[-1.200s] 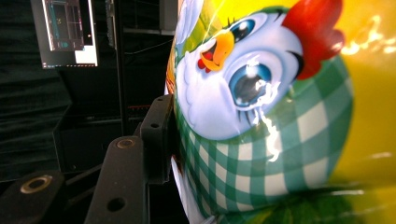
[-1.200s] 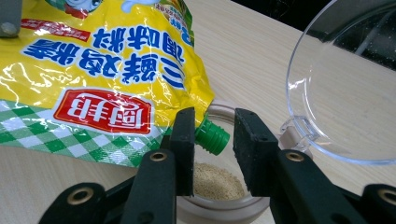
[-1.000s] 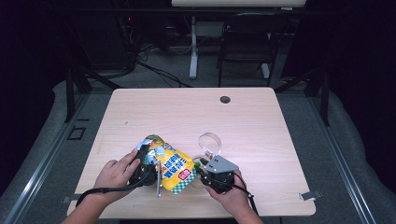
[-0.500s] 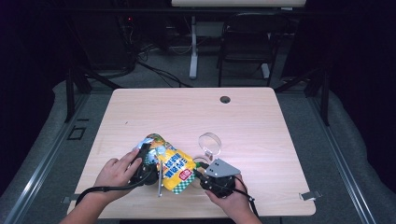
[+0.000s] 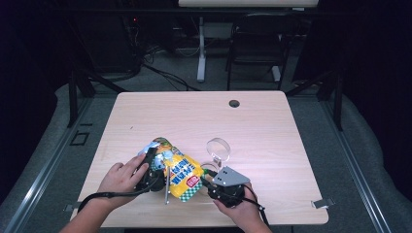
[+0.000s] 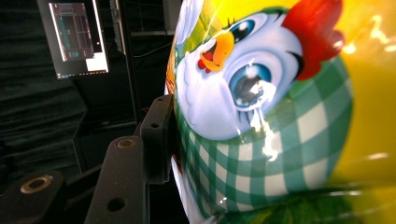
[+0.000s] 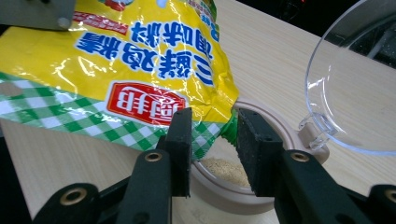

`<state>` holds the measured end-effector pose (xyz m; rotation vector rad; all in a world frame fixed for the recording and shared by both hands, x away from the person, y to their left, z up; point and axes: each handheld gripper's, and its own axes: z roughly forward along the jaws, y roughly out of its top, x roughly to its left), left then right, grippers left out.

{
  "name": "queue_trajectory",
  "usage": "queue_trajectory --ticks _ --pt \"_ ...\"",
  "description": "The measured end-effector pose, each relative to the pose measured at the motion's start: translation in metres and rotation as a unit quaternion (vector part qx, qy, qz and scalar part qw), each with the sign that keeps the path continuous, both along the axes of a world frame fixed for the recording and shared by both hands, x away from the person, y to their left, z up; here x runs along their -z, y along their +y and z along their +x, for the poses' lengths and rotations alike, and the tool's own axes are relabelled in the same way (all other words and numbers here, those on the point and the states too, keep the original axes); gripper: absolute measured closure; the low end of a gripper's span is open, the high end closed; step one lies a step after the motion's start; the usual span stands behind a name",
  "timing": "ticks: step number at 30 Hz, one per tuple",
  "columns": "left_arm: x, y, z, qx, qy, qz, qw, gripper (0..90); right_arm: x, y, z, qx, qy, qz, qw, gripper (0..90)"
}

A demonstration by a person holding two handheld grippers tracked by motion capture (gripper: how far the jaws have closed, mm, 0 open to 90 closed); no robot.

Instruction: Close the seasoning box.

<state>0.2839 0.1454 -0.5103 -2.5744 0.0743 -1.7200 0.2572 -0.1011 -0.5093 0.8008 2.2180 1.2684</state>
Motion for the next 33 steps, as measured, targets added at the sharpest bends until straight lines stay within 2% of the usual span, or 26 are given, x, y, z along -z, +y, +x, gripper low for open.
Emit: queue_trajectory --ticks 5,16,31,33 --pt "-0.001 0.000 0.001 0.002 -0.004 0.003 1.0000 53.9 0.000 -0.001 -0.003 -0.002 -0.001 -0.008 1.0000 66.3" --pt "-0.004 -0.001 0.001 0.005 -0.005 0.015 0.9999 53.9 0.003 -0.001 0.001 0.012 0.004 0.000 0.9999 67.5" --pt "-0.009 -0.003 0.001 0.012 -0.011 0.035 0.9993 53.9 0.006 0.000 0.005 0.019 0.006 -0.004 0.9998 69.6" --pt "-0.010 -0.004 0.000 0.010 -0.006 0.036 0.9993 53.9 0.006 0.000 0.006 0.020 0.006 -0.001 0.9998 69.8"
